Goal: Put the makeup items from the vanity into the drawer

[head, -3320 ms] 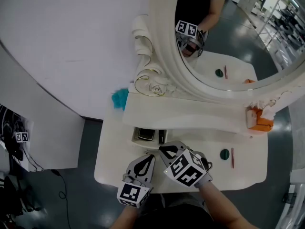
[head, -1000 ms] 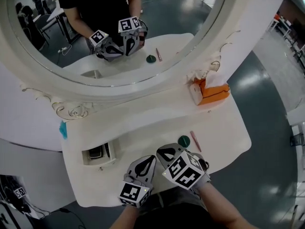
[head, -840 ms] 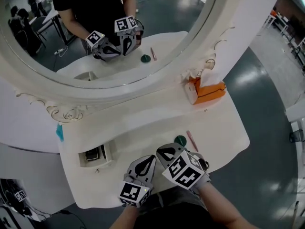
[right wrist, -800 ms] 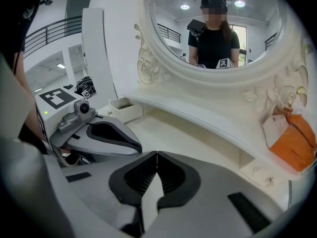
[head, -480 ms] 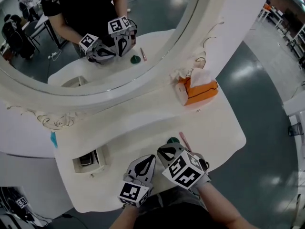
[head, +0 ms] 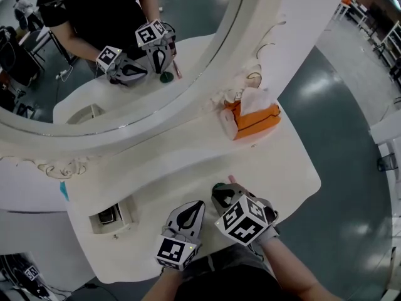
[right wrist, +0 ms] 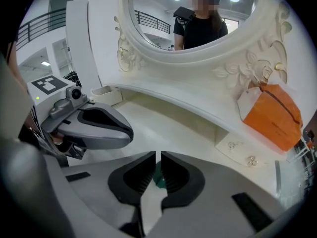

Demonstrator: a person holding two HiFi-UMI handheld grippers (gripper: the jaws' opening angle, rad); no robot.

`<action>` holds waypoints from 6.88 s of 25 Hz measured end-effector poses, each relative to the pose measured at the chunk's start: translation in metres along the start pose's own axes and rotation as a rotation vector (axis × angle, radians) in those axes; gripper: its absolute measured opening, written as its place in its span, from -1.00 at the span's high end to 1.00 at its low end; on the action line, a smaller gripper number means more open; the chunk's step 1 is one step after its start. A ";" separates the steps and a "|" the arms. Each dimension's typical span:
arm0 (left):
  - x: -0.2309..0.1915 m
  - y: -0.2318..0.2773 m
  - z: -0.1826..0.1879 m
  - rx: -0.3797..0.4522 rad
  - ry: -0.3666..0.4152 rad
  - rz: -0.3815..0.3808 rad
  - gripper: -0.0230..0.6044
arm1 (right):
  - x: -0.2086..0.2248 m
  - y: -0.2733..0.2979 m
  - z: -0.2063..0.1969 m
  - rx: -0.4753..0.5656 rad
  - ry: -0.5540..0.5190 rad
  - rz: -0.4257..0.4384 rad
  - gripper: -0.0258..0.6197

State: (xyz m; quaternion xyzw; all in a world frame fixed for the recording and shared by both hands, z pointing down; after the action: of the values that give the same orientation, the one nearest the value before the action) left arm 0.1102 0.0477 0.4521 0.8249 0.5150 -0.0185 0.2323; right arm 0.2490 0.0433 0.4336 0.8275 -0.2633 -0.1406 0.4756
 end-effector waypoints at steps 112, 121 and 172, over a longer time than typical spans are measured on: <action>-0.082 -0.250 -0.044 0.211 -0.169 0.558 0.88 | -0.220 0.068 0.196 0.028 -0.509 0.313 0.85; -0.093 -0.262 -0.048 0.211 -0.181 0.578 0.88 | -0.227 0.079 0.209 0.025 -0.507 0.317 0.85; -0.120 -0.285 -0.061 0.219 -0.230 0.591 0.88 | -0.242 0.115 0.225 -0.051 -0.485 0.282 0.68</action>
State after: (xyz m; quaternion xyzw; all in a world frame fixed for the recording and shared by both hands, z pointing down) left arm -0.2037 0.0743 0.4348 0.9511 0.2190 -0.0986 0.1944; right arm -0.0937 -0.0265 0.4137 0.7125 -0.4785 -0.2734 0.4343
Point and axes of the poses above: the fingertips, and each gripper's own axes: y forward along the fingers, x to its right, z out of its top, the point moved 9 cm from there along -y, backward along the fingers, and after that the axes turned 2 degrees about -x, right-handed, at the moved point
